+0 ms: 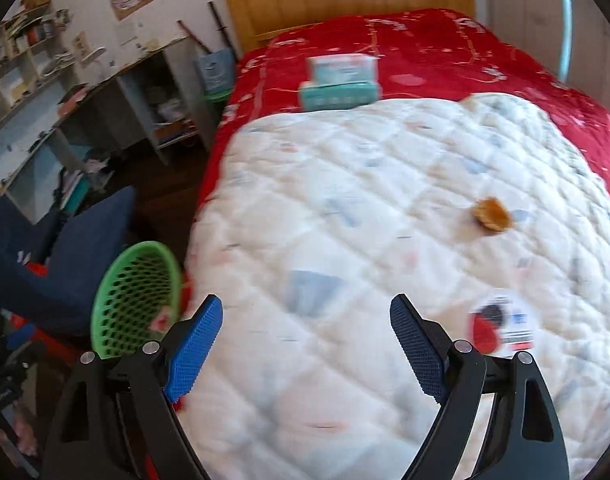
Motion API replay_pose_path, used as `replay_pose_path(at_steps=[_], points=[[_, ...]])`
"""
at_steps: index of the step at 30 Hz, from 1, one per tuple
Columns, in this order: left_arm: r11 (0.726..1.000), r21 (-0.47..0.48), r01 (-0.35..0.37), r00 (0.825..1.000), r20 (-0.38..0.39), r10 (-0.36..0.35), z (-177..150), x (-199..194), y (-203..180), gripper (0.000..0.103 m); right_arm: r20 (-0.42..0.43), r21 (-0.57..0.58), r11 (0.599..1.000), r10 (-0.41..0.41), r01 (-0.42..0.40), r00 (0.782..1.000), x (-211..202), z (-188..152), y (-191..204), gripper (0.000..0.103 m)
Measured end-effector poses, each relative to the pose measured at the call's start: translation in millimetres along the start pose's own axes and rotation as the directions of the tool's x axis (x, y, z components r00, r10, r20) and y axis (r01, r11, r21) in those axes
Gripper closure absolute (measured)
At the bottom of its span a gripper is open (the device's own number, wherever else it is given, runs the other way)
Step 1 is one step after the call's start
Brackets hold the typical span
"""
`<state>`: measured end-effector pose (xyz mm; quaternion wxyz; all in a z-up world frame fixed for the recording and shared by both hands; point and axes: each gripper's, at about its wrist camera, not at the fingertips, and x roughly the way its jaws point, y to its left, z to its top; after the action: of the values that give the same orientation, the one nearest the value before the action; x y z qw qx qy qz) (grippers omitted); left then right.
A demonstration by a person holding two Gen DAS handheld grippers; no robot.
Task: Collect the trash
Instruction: 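Move both tools back over the quilt toward the orange peel and yogurt cup, then grasp the orange peel with the right tool while the left tool grasps the strawberry yogurt cup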
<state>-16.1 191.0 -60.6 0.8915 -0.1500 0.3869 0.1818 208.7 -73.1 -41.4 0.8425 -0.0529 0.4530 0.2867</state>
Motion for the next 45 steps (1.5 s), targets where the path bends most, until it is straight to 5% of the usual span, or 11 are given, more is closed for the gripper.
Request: replay_pose_path(at_steps=[10, 22, 33, 45], points=[[0.997, 0.048, 0.055, 0.998, -0.03, -0.053, 5.7, 18.8, -42.5, 0.026, -0.032, 0.033, 0.993, -0.109, 0.11, 0.994, 6.2, 8.5, -99.0, 0.026], [0.987, 0.113, 0.118, 0.992, -0.052, -0.112, 15.5, 42.4, -91.0, 0.026, -0.088, -0.008, 0.987, -0.163, 0.163, 0.983, 58.8, 37.9, -159.3, 0.037], [0.978, 0.154, 0.142, 0.989, -0.074, -0.131, 19.2, 61.9, -116.3, 0.026, -0.128, -0.05, 0.982, -0.185, 0.18, 0.974, 105.8, 56.8, -177.6, 0.048], [0.973, 0.164, 0.163, 0.984, -0.102, -0.147, 16.6, 73.0, -129.5, 0.026, -0.12, -0.073, 0.981, -0.19, 0.182, 0.974, 107.6, 59.5, -176.1, 0.064]])
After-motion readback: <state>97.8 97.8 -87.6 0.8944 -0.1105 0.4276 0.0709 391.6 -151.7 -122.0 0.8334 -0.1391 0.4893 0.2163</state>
